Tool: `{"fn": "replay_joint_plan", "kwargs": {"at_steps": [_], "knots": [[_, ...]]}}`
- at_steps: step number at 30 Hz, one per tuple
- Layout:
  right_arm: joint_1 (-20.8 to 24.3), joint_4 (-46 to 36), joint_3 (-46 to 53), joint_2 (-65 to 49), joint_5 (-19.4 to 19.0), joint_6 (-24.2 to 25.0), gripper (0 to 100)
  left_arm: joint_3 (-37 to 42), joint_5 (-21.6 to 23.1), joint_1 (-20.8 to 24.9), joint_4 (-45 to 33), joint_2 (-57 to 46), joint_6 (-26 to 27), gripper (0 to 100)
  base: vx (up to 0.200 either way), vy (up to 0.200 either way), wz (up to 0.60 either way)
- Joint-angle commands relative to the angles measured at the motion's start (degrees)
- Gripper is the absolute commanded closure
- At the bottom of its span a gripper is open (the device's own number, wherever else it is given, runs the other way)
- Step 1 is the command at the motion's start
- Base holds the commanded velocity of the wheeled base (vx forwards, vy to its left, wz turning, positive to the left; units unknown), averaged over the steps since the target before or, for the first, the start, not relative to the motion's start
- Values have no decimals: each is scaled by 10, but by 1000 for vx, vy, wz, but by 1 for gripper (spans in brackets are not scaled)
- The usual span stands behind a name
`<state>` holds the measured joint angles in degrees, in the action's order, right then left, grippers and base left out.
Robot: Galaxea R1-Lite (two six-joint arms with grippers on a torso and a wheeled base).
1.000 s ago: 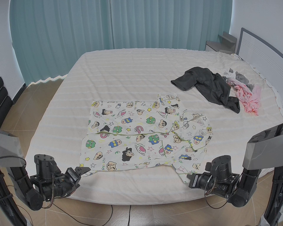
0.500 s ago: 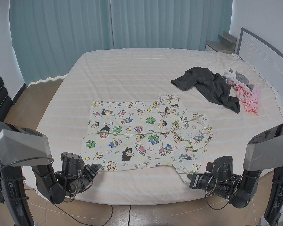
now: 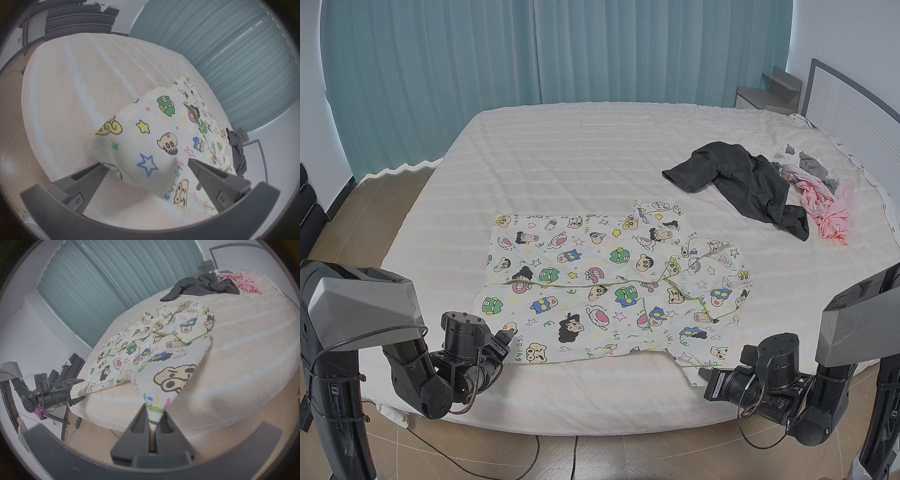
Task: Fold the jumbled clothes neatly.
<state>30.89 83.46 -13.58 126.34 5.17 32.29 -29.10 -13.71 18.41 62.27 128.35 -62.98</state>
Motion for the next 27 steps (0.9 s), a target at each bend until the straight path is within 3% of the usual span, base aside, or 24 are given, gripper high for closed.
{"fn": "replay_joint_plan", "kwargs": {"at_steps": [1, 17, 27], "knots": [[-1, 12, 10, 11, 0, 0, 100, -23, -20, -7, -7, 22, 0, 100, 0, 0, 0], [10, 58, 62, 20, 0, 0, 100, 2, -32, -14, -34, -36, 5, 100, 0, 0, 0], [12, 63, 86, 25, -2, 2, 100, 40, -38, -12, -29, -64, 53, 100, 0, 0, 0]]}}
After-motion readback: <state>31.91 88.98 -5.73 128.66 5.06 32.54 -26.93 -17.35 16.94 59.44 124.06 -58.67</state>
